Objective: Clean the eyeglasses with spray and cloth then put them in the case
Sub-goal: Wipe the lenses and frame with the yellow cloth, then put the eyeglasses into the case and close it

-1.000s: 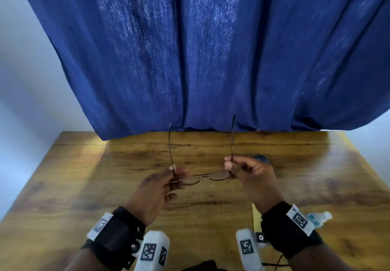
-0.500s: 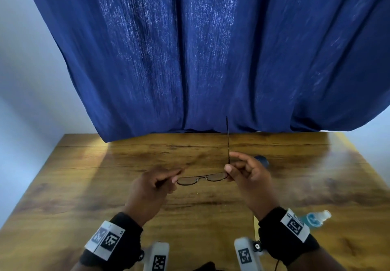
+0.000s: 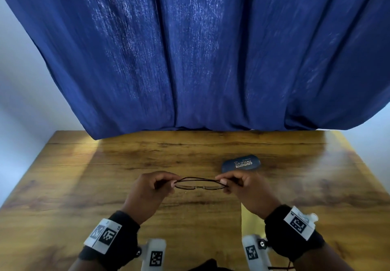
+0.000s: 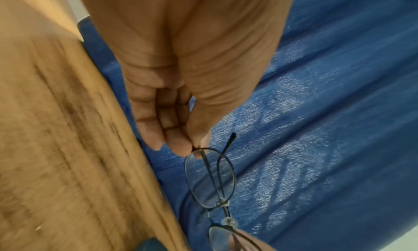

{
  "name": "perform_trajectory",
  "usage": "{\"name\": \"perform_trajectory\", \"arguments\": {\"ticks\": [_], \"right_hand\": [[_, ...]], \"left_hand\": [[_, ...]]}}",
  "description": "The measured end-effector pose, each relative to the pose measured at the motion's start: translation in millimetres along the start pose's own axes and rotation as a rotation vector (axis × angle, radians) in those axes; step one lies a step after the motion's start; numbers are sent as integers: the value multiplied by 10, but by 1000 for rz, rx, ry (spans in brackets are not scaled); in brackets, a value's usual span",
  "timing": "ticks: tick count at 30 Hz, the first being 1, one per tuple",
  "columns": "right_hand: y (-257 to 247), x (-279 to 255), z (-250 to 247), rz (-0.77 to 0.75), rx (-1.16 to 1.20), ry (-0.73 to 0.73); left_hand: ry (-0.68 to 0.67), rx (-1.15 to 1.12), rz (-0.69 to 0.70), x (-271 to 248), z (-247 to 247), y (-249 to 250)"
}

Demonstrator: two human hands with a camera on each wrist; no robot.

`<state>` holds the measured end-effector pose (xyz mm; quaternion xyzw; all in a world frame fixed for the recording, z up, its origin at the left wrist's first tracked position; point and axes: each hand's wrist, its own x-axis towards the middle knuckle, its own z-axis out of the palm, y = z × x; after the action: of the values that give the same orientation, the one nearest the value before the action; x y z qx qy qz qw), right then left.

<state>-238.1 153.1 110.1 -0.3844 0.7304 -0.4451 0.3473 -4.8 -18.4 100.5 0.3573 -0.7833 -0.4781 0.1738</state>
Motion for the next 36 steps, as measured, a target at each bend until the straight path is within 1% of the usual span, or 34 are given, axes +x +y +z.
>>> {"name": "perform_trajectory", "arguments": {"ticks": [2, 4, 6, 7, 9, 12, 16, 18, 22, 23, 24, 27, 28, 29, 30, 31, 33, 34, 36], "right_hand": [[182, 39, 13, 121, 160, -13], [379, 87, 59, 246, 331, -6], [559, 157, 128, 380, 440, 15], [660, 192, 167, 447, 478, 28], [842, 275, 241, 547, 501, 53], [1027, 345, 342, 627, 433, 40], [1161, 350, 414, 637, 232, 17], [1195, 363, 437, 644, 163, 15], [1180, 416, 402, 659, 130, -15], [1163, 440, 377, 640, 114, -19], [1149, 485, 331, 589, 51, -10], [1028, 697, 69, 291, -326, 83], [983, 801, -38, 193, -418, 108], [960, 916, -143, 110, -511, 107], [952, 1036, -236, 50, -641, 65], [948, 1148, -311, 46, -808, -10], [981, 1320, -398, 89, -1096, -150], [1017, 1388, -419, 112, -1176, -204], [1054, 1464, -459, 172, -1222, -244]], "left_hand": [[-60, -83, -137, 24, 114, -85], [-115, -250, -344, 43, 275, -193], [-116, -383, -550, 81, 419, -314], [-98, -400, -629, 106, 491, -377], [-63, -394, -716, 159, 608, -481], [-24, -366, -792, 198, 719, -603], [-40, -297, -836, 187, 790, -721], [-52, -304, -842, 196, 814, -749], [-48, -316, -864, 248, 848, -818], [-38, -296, -865, 256, 846, -860], [-28, -276, -864, 262, 834, -895], [-24, -263, -875, 261, 769, -967], [-19, -264, -881, 256, 742, -976], [-8, -245, -881, 255, 716, -990], [3, -210, -874, 255, 690, -1004], [16, -158, -860, 260, 665, -1025], [39, -78, -834, 258, 603, -1014], [50, -73, -821, 249, 567, -992], [90, -69, -772, 226, 519, -967]]}}
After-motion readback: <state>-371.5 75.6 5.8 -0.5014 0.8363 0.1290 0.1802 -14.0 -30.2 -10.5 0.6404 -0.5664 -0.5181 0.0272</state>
